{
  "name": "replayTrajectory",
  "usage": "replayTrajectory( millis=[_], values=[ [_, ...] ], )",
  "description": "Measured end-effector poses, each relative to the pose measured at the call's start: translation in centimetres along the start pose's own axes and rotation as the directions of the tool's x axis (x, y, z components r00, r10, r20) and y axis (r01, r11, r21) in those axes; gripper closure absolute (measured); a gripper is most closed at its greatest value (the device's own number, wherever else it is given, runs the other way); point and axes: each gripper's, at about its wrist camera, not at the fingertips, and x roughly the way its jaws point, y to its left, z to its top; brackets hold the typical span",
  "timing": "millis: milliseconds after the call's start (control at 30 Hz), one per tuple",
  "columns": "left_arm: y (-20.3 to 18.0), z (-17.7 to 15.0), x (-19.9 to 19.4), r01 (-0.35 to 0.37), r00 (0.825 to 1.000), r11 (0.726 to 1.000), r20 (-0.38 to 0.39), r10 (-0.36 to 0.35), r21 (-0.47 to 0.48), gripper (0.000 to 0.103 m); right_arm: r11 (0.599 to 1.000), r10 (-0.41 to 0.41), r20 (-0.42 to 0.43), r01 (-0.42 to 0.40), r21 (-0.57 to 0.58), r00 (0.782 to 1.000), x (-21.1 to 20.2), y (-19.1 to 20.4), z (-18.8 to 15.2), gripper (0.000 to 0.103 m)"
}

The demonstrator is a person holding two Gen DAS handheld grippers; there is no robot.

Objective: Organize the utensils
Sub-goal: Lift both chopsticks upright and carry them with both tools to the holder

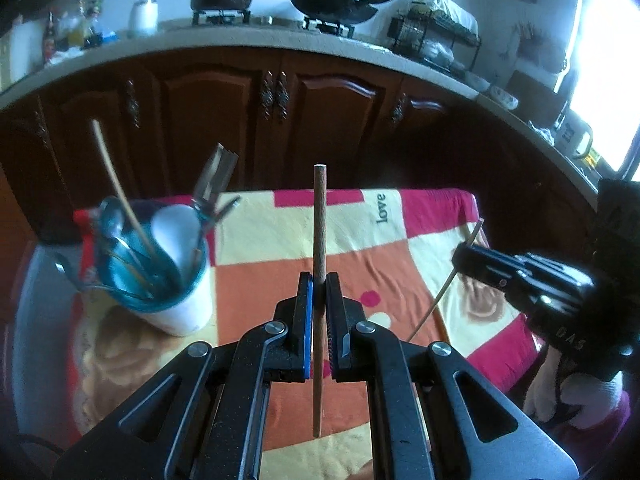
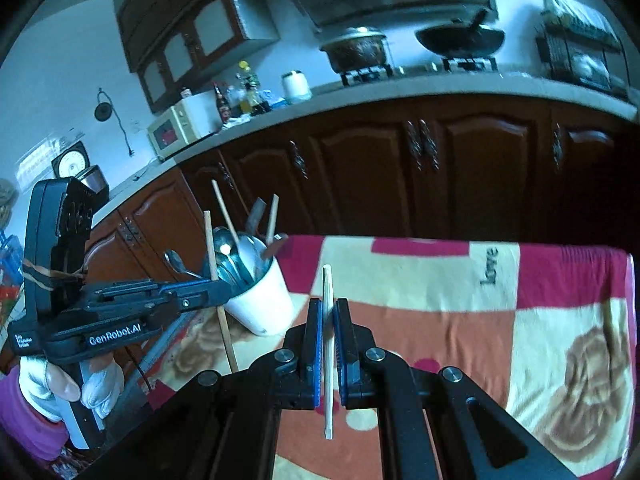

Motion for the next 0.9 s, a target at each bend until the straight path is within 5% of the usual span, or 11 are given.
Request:
replayTrajectory(
  millis=[667, 900],
  values=[
    [5.1, 3.5, -6.7, -0.052, 0.989, 0.997, 0.137, 0.059, -0.06, 0.098, 0.988, 0.063, 0.064, -0.053, -0.148, 0.996, 1.0, 8.7, 6.5, 0.098],
    [8.4, 6.4, -9.1, -0.089, 0.972, 0.99, 0.208, 0.111, -0.111, 0.098, 0.984, 0.1, 0.11, -0.082, -0.157, 0.989, 1.8, 10.8, 8.8, 0.098]
  ],
)
